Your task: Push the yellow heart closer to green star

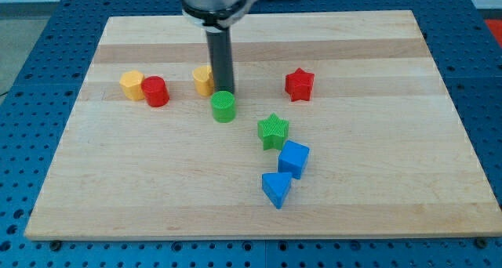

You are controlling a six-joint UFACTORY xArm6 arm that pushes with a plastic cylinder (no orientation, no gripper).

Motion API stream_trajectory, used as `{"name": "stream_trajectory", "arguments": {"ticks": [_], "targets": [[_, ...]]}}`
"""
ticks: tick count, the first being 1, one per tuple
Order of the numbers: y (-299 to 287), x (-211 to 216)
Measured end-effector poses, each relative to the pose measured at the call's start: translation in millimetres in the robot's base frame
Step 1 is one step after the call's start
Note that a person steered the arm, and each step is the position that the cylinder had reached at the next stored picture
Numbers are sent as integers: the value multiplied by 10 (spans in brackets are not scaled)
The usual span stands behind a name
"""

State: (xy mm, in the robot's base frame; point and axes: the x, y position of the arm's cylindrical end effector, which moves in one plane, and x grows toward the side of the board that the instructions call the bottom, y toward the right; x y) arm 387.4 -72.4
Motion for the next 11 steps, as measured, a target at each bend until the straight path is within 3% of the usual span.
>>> {"name": "stream_trajectory", "arguments": {"ticks": [3, 5, 7, 9, 11], "targets": [[-236, 132], [272, -517], [-852, -435], [154, -309], [283, -8]]}}
